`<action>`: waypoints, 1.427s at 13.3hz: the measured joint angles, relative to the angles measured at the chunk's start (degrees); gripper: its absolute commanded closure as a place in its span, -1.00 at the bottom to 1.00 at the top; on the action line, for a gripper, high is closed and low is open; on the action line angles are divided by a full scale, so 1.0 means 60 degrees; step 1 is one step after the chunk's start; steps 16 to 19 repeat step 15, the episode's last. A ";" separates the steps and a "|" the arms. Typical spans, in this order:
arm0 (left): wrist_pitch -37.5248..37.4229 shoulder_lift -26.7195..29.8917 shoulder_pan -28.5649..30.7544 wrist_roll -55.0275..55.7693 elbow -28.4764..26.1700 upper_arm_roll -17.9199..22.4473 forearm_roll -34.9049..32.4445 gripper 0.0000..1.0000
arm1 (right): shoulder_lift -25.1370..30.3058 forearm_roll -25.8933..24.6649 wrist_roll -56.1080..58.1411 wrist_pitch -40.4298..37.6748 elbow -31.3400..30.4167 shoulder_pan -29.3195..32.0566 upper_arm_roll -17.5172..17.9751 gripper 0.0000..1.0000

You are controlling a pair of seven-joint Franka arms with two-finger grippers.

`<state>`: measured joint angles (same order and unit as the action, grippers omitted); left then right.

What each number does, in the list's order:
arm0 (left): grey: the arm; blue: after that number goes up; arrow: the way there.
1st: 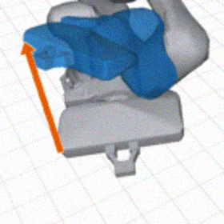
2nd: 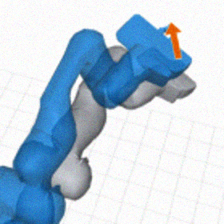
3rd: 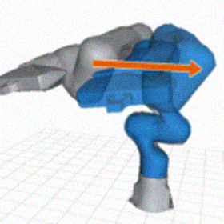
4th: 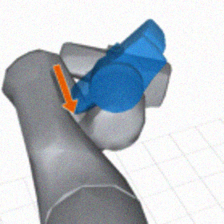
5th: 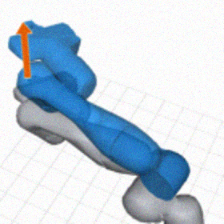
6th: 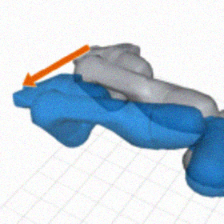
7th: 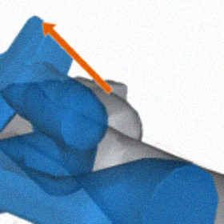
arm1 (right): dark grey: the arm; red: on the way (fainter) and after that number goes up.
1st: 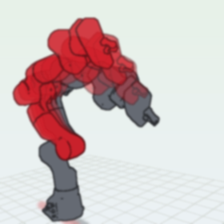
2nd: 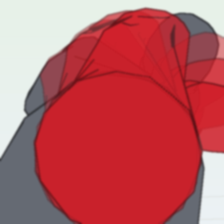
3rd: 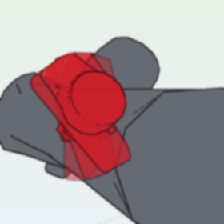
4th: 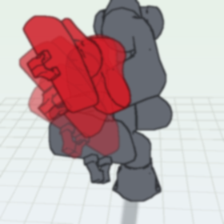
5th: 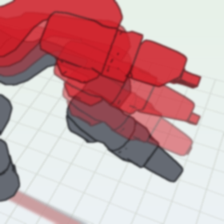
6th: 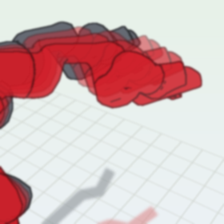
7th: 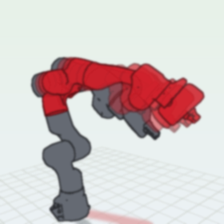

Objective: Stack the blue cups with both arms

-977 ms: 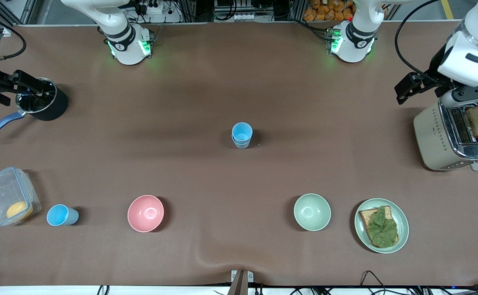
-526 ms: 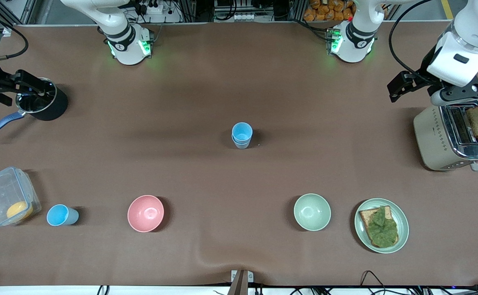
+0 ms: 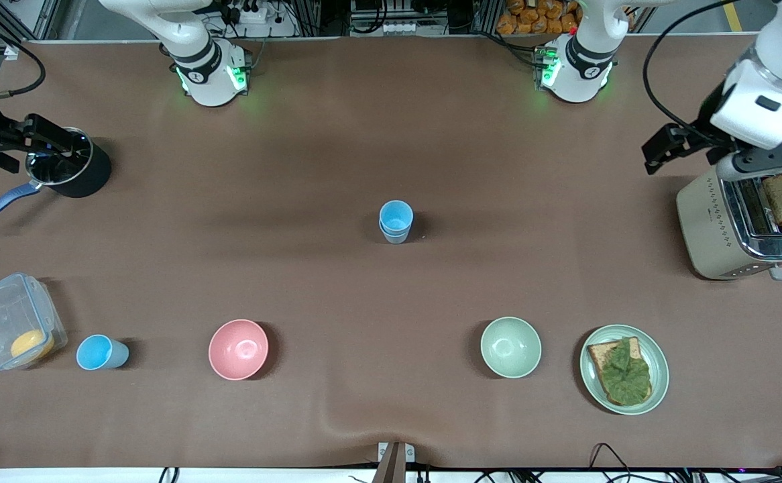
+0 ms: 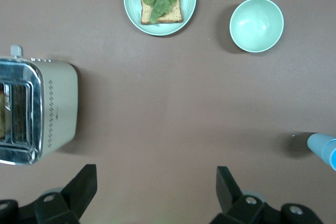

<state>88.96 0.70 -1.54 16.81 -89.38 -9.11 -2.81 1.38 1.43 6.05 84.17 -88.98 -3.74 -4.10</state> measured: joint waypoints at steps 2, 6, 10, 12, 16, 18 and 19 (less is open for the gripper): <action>0.0016 -0.0042 0.0298 -0.0591 -0.0001 0.0039 0.0016 -1.00 | -0.0001 0.0000 0.0003 -0.0006 0.0000 -0.0009 0.0006 -1.00; -0.0140 -0.0023 0.0529 -0.1134 0.0000 0.0191 0.0022 -1.00 | -0.0001 0.0000 0.0004 -0.0006 0.0000 -0.0052 0.0013 -1.00; -0.0276 0.0000 0.0523 -0.1617 0.0001 0.0242 0.0022 -1.00 | -0.0001 0.0000 0.0010 -0.0161 0.0000 -0.0068 0.0016 -1.00; -0.0293 0.0000 0.0522 -0.1713 0.0001 0.0242 0.0031 -1.00 | -0.0001 0.0000 0.0046 -0.0505 0.0001 -0.0069 0.0017 -1.00; -0.0305 0.0000 0.0521 -0.1717 0.0002 0.0264 0.0392 -1.00 | -0.0001 -0.0005 0.0057 -0.0549 0.0003 -0.0069 0.0017 -1.00; -0.0305 0.0000 0.0521 -0.1717 0.0002 0.0264 0.0392 -1.00 | -0.0001 -0.0005 0.0057 -0.0549 0.0003 -0.0069 0.0017 -1.00; -0.0305 0.0000 0.0521 -0.1717 0.0002 0.0264 0.0392 -1.00 | -0.0001 -0.0005 0.0057 -0.0549 0.0003 -0.0069 0.0017 -1.00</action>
